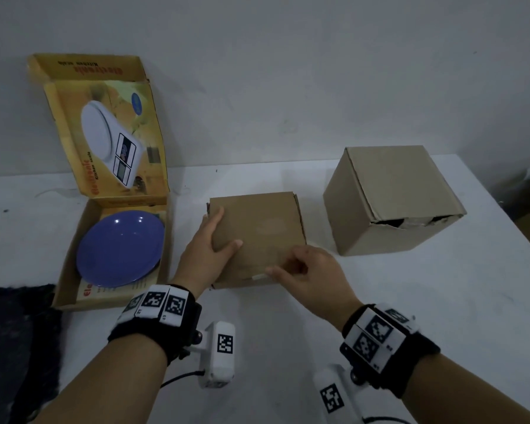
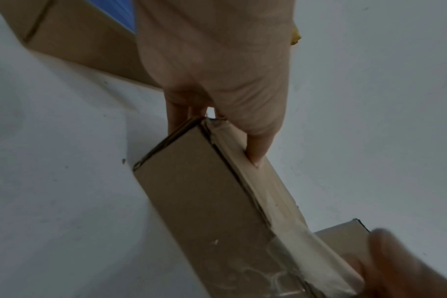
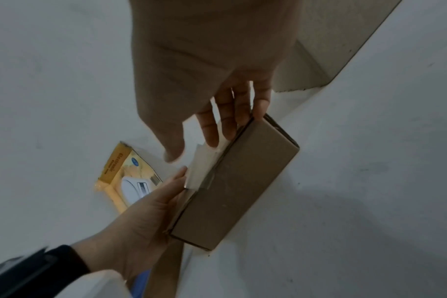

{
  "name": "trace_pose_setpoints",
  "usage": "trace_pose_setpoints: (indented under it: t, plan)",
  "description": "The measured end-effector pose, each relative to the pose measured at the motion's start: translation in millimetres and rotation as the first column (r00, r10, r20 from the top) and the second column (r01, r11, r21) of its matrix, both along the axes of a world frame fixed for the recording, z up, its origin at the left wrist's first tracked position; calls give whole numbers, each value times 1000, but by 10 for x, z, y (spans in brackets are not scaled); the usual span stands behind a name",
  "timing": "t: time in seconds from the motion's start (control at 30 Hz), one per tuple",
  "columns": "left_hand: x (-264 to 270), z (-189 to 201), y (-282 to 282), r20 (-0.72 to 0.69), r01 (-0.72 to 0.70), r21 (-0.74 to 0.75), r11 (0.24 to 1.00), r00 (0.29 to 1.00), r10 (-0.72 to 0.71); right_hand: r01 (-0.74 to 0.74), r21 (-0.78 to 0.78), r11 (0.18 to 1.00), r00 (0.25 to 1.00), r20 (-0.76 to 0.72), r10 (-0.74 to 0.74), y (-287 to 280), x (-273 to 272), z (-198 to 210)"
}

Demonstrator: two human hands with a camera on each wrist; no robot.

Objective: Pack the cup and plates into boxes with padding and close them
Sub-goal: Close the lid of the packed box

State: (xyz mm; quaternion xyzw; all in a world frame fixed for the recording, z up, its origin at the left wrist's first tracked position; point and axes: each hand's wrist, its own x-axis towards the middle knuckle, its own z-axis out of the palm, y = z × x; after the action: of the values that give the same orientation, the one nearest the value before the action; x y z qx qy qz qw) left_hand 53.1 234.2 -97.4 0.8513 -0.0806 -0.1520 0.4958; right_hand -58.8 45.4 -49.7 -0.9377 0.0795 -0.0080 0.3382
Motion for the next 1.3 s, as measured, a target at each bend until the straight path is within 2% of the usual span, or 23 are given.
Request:
trace_pose_setpoints:
  t: [0.27,0.5,0.7,0.93,1.07,1.2,1.3]
  plan:
    - [10,-61,16,-24,-1,-19,1000,1000,1,39,5,999,998,-53,-39,79,-84,-20]
    - [6,-53,-3,-37,4,-44,999,999,-6,168,232,958,984,-95,-150,126,-77,95]
    - [10,-56,-9,-38,9,-50,999,999,-11,319,476,820,946,-207,-248,166,19,59]
    - [15,-70,2,-36,14,-40,999,999,-15,339,436,834,939,-209,-273,160,-59,67]
    - [3,-45,-37,-13,5,-5,1000,1000,-5,362,555,749,926,-304,-222,207,-131,52]
    - [2,-41,-35,-19,-1,6,1000,1000,1,374,693,617,902,-427,-66,175,-153,137]
    - [7,-48,-30,-19,0,26,1000,1000,1,420,679,602,864,-502,-37,113,-209,113]
